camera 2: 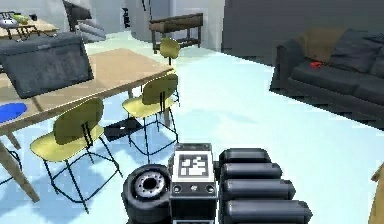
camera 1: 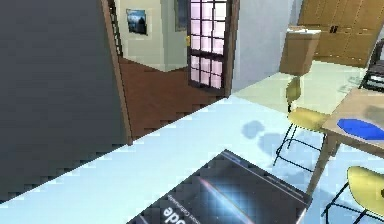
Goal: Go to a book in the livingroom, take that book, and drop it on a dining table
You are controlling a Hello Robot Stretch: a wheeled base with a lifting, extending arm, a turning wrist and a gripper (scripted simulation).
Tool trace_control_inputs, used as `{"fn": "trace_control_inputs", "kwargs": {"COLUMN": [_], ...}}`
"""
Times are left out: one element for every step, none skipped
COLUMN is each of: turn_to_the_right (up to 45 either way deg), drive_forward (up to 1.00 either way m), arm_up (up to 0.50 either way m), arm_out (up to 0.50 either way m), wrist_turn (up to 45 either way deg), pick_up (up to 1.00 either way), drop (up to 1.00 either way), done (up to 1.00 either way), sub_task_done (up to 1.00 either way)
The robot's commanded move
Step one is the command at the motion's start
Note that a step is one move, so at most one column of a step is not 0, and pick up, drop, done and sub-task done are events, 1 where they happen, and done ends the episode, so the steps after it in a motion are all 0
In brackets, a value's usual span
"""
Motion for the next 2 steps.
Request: {"fn": "trace_control_inputs", "kwargs": {"turn_to_the_right": [0.0,0.0], "drive_forward": [1.0,0.9], "arm_up": [0.0,0.0], "arm_out": [0.0,0.0], "wrist_turn": [0.0,0.0], "pick_up": [0.0,0.0], "drop": [0.0,0.0], "done": [0.0,0.0], "sub_task_done": [0.0,0.0]}}
